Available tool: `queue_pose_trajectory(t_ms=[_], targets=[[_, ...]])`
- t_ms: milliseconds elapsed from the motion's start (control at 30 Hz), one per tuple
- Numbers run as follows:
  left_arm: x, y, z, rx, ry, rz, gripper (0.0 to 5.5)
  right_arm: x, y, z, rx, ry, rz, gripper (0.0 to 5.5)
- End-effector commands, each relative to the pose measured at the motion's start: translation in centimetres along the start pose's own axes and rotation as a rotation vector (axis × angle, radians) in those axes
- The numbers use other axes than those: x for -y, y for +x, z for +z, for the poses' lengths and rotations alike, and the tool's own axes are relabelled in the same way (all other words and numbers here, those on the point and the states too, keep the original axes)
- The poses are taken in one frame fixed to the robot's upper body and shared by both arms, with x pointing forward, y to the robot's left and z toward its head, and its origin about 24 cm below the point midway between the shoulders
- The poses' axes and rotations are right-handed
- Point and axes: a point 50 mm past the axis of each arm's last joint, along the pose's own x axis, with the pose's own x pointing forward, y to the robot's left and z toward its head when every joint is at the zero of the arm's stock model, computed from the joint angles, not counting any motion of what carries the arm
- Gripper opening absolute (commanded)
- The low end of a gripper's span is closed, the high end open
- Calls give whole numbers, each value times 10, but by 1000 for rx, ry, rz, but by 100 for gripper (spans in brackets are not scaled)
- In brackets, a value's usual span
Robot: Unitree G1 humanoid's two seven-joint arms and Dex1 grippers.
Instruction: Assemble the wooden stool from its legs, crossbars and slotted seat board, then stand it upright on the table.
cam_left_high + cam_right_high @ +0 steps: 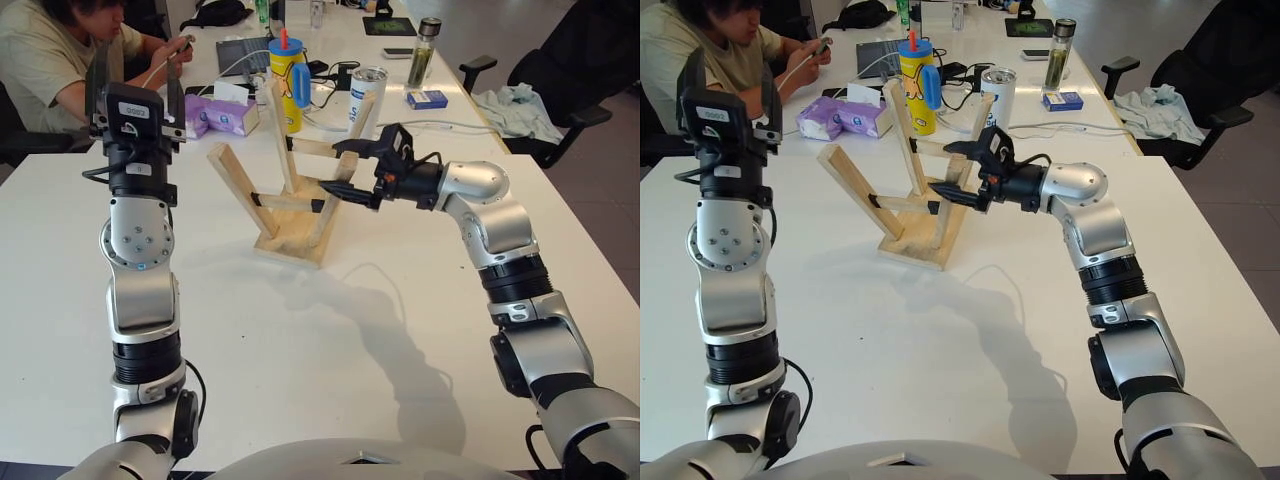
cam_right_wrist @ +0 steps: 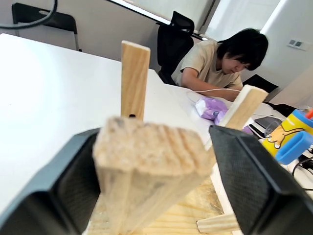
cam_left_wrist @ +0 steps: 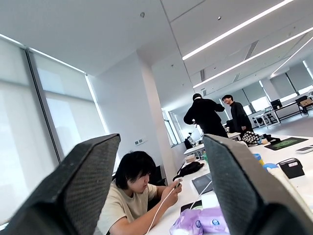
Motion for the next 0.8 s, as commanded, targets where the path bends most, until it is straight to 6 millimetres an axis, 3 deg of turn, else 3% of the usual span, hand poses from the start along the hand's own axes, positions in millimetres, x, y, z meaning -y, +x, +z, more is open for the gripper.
queue_pose_trajectory(t_ms=[33, 167, 233, 367, 500, 533, 567, 633, 667, 700, 733, 767, 800], targets=[[-2, -4, -39, -196, -33, -17, 319, 19, -6, 15, 21, -62, -106, 348], [9, -12, -44, -225, -63, -60, 319, 24, -5, 16, 40, -52, -139, 348], [18, -18, -45, -242, -84, -87, 319, 30, -8, 27, 160, 77, -178, 348], [34, -35, -61, -328, -122, -134, 319, 44, -18, 75, 487, 282, -291, 348], [41, -51, -76, -401, -136, -164, 319, 48, -34, 155, 811, 276, -343, 348], [41, -53, -78, -407, -136, -164, 319, 46, -35, 165, 858, 289, -341, 348], [40, -54, -79, -416, -140, -160, 319, 46, -31, 161, 845, 337, -381, 348], [39, -55, -82, -430, -154, -145, 319, 40, -3, 120, 665, 492, -443, 348], [39, -55, -82, -433, -155, -146, 319, 26, 21, 70, 423, 606, -482, 348], [40, -55, -82, -433, -158, -149, 319, 0, 39, 9, 125, 675, -480, 348], [42, -54, -81, -431, -161, -153, 319, -32, 41, -55, -183, 753, -496, 348], [44, -53, -81, -429, -166, -160, 319, -57, 31, -98, -365, 808, -516, 348], [45, -53, -80, -430, -170, -162, 319, -75, 22, -122, -493, 799, -495, 348]])
